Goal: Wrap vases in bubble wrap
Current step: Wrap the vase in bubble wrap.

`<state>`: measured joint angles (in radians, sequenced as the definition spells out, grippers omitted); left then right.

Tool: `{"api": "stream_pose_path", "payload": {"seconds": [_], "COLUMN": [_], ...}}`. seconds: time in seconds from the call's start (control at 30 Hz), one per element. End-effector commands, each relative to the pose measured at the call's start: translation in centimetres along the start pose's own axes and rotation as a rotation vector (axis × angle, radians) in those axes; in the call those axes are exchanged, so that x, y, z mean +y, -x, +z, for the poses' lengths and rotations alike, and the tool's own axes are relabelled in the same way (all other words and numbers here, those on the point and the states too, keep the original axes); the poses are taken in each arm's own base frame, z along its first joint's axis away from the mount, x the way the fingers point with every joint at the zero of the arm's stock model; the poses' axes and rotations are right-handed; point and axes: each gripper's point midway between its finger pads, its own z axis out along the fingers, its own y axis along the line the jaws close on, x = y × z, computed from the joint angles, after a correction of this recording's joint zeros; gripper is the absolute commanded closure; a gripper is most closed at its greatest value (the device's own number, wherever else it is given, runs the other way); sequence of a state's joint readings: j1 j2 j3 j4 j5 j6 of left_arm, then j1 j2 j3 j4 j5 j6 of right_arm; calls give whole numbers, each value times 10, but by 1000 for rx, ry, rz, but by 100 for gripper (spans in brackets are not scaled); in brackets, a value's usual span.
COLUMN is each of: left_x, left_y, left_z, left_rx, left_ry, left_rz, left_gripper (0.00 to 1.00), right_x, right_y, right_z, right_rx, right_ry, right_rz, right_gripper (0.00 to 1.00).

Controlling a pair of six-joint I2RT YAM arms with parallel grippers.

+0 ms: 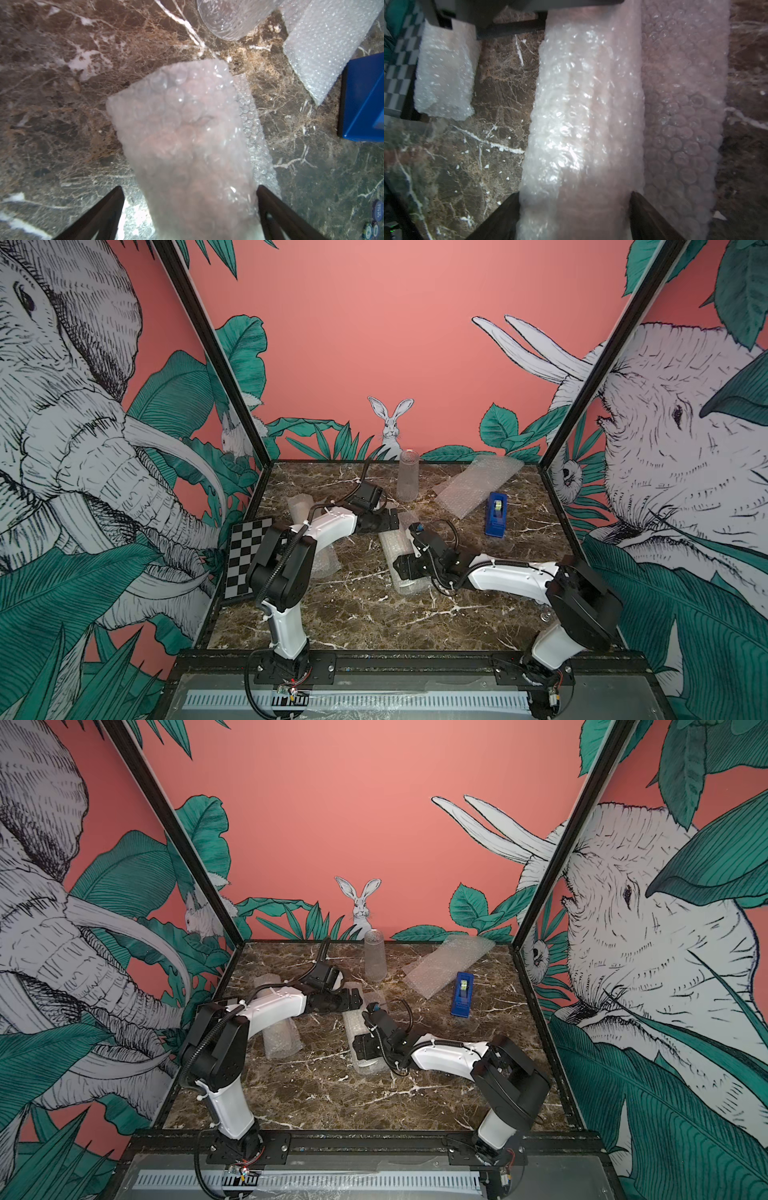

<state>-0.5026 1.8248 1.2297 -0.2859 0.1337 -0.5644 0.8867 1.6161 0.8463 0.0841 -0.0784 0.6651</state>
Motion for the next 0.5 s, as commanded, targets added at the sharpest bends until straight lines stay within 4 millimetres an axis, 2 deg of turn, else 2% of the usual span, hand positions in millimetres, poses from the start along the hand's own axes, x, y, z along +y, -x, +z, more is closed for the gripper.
{"api": "stream_pose_path", "payload": {"seconds": [0.0, 0.27, 0.47], "left_x": [-3, -6, -1], "left_y": [-4, -16, -20], "left_z": [-13, 2, 8], "left_rx": [3, 38, 57], "left_ry": [-5, 39, 98], "left_rz": [3, 48, 83], "left_gripper": [3, 10, 14], "right_x": [-5, -7, -7], "right_y": [-26, -22, -12], "right_z": [11, 13, 4], "right_rx": [63, 40, 18], "right_ry": [69, 102, 98], "right_rz": [149, 204, 169], "right_gripper": [22, 21, 15]}}
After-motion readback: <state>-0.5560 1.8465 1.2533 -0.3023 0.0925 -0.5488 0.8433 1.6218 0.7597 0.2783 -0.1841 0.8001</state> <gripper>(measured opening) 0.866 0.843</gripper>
